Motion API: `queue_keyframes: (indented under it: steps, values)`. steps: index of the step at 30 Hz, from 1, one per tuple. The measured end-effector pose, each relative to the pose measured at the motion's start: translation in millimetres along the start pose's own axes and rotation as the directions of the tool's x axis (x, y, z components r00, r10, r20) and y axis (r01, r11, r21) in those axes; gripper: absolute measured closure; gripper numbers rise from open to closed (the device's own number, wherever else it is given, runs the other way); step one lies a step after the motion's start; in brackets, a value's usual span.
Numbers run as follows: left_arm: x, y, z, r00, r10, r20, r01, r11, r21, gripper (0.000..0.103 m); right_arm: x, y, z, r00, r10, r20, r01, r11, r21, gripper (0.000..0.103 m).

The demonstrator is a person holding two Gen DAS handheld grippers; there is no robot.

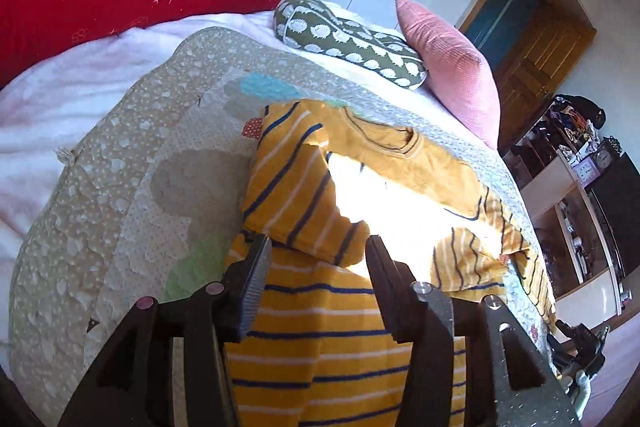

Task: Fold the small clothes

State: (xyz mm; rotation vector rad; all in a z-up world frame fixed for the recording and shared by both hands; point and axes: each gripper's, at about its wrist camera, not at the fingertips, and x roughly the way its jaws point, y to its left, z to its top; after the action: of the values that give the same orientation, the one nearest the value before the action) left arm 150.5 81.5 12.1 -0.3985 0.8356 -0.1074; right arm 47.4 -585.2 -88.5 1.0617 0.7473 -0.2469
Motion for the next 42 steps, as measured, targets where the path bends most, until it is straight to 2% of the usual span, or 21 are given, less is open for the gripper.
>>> queue_keyframes:
  steps: [2, 4, 5, 6, 8, 11, 13, 15, 17, 19, 23, 26, 28, 30, 31, 33, 34, 37, 39, 40, 42]
  values:
    - [-13, -5, -7, 1.000, -0.022, 0.007, 0.022, 1.000, 0.001, 0.048, 4, 1, 10, 0.998, 0.018, 0.056, -0.019, 1.000, 0.013, 0.058]
    - [-17, -10, -12, 0.999, -0.036, -0.002, 0.036, 0.999, 0.003, 0.048, 8, 13, 17, 0.996, 0.007, 0.084, -0.004, 0.999, -0.039, 0.061]
    - [-19, -10, -15, 0.999, -0.037, -0.008, 0.037, 0.999, 0.006, 0.048, 7, 23, 19, 0.995, -0.028, 0.101, 0.037, 0.995, -0.089, 0.086]
    - [-19, -12, -17, 0.999, -0.031, -0.012, 0.031, 0.999, 0.013, 0.048, 5, 37, 20, 0.992, -0.053, 0.117, 0.069, 0.987, -0.144, 0.097]
    - [-24, -11, -21, 1.000, -0.017, -0.005, 0.017, 0.999, 0.032, 0.048, -6, 71, 15, 0.989, -0.032, 0.146, 0.070, 0.964, -0.257, 0.097]
    - [-33, -4, -27, 1.000, 0.000, 0.009, 0.000, 0.999, 0.043, 0.048, -17, 160, -12, 0.987, 0.047, 0.155, 0.033, 0.878, -0.477, 0.097]
    - [-35, 6, -28, 1.000, -0.004, 0.012, 0.003, 1.000, 0.024, 0.048, -16, 222, -40, 0.987, 0.136, 0.087, -0.060, 0.810, -0.584, 0.097]
    - [-39, 19, -29, 1.000, -0.005, 0.016, 0.005, 1.000, -0.005, 0.048, -5, 279, -77, 0.977, 0.213, -0.023, -0.176, 0.739, -0.650, 0.097]
    - [-42, 32, -29, 1.000, 0.000, 0.027, 0.001, 1.000, -0.027, 0.048, 16, 330, -121, 0.957, 0.249, -0.148, -0.280, 0.668, -0.689, 0.097]
    - [-43, 44, -28, 0.999, 0.016, 0.035, -0.015, 0.999, -0.044, 0.048, 43, 370, -172, 0.930, 0.250, -0.267, -0.366, 0.608, -0.705, 0.097]
    - [-40, 72, -24, 0.999, 0.025, 0.026, -0.022, 0.995, -0.092, 0.048, 115, 418, -274, 0.876, 0.162, -0.454, -0.465, 0.530, -0.709, 0.095]
    - [-38, 86, -21, 0.999, 0.038, 0.021, -0.036, 0.993, -0.112, 0.047, 178, 422, -332, 0.809, 0.063, -0.584, -0.523, 0.529, -0.668, 0.092]
    - [-36, 91, -19, 0.999, 0.030, 0.012, -0.028, 0.992, -0.120, 0.046, 205, 414, -354, 0.768, 0.009, -0.640, -0.536, 0.557, -0.634, 0.082]
    - [-34, 92, -17, 1.000, 0.027, 0.006, -0.027, 0.994, -0.109, 0.045, 207, 403, -355, 0.743, 0.042, -0.668, -0.562, 0.580, -0.590, 0.078]
    - [-32, 91, -15, 1.000, 0.028, 0.004, -0.028, 0.995, -0.099, 0.044, 202, 398, -351, 0.738, 0.061, -0.672, -0.573, 0.583, -0.577, 0.077]
    - [-25, 86, -10, 1.000, 0.029, -0.004, -0.029, 0.997, -0.075, 0.040, 183, 388, -330, 0.754, 0.101, -0.649, -0.576, 0.576, -0.579, 0.074]
    - [-21, 83, -7, 1.000, 0.029, -0.007, -0.029, 0.998, -0.061, 0.040, 171, 381, -314, 0.769, 0.116, -0.628, -0.568, 0.575, -0.589, 0.073]
    - [-5, 70, 7, 0.999, 0.041, -0.020, -0.042, 0.999, -0.023, 0.040, 137, 351, -257, 0.859, 0.107, -0.501, -0.459, 0.594, -0.661, 0.070]
    - [7, 56, 19, 0.999, 0.042, -0.019, -0.042, 0.999, 0.007, 0.040, 123, 327, -216, 0.922, 0.070, -0.380, -0.339, 0.617, -0.710, 0.069]
    - [14, 47, 25, 0.999, 0.042, -0.021, -0.041, 0.999, 0.030, 0.040, 121, 315, -197, 0.945, 0.040, -0.325, -0.275, 0.639, -0.719, 0.069]
    - [33, 28, 34, 0.998, 0.061, -0.035, -0.059, 0.996, 0.061, 0.040, 120, 295, -159, 0.969, -0.004, -0.246, -0.175, 0.691, -0.701, 0.069]
